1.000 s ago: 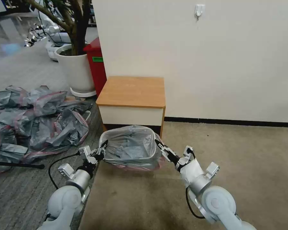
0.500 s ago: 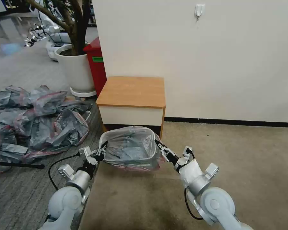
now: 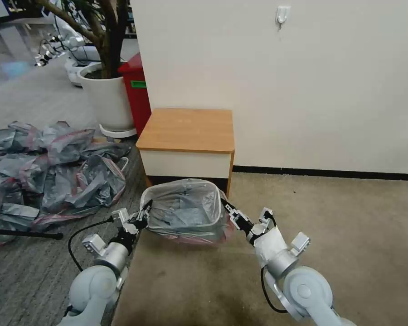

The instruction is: Pick up the garbage bag from the table and place it over the trash can.

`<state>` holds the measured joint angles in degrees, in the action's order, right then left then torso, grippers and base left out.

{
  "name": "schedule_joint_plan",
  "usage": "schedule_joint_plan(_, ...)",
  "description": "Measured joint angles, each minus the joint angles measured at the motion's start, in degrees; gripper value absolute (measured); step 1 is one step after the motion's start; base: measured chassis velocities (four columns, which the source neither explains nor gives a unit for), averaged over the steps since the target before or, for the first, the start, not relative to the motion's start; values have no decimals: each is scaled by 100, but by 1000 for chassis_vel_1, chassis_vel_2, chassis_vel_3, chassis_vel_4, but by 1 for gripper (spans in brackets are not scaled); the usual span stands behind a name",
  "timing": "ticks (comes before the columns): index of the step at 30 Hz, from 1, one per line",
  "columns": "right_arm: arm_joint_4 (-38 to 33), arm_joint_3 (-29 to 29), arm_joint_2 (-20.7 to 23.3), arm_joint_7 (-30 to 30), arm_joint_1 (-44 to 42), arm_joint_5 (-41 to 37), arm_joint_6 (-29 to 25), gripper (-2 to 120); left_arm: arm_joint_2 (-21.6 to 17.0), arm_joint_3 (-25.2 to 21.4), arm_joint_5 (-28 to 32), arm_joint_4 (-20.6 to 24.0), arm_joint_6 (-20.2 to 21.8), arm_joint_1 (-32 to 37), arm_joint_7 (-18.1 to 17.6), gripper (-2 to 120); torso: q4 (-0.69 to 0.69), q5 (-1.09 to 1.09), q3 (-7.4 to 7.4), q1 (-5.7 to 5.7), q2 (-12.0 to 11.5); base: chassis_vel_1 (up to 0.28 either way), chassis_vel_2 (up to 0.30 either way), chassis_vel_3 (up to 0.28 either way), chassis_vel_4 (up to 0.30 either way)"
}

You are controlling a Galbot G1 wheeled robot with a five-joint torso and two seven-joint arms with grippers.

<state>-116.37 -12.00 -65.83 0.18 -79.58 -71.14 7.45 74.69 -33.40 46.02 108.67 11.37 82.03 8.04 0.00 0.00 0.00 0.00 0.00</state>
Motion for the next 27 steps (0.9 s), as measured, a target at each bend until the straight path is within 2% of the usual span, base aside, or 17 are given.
schedule_joint_plan(6, 4, 3, -37, -1, 1, 21, -29, 30, 33, 6, -4, 39, -3, 18, -1, 5, 0, 0, 0, 0, 0, 0, 0, 0, 0)
schedule_joint_plan(10, 4, 11, -79, -7, -5, 26, -33, 21, 41, 5, -6, 52, -5, 29, -3, 5, 0, 0, 0, 0, 0, 0, 0, 0, 0)
schedule_joint_plan(13, -8, 28, -142, -19, -15, 41, -46, 8, 47, -5, -6, 66, -5, 34, -6, 5, 0, 0, 0, 0, 0, 0, 0, 0, 0)
schedule_joint_plan(15, -12, 34, -166, -20, -17, 50, -54, 6, 53, -7, -6, 67, -5, 34, -6, 5, 0, 0, 0, 0, 0, 0, 0, 0, 0)
schedule_joint_plan(16, -15, 48, -210, -20, -20, 72, -75, 1, 65, -11, -7, 73, -5, 34, -8, 5, 0, 0, 0, 0, 0, 0, 0, 0, 0)
schedule_joint_plan(27, 62, 109, -436, 259, 36, 230, -268, 0, 119, -31, -10, 170, -6, 147, -14, 5, 0, 0, 0, 0, 0, 0, 0, 0, 0)
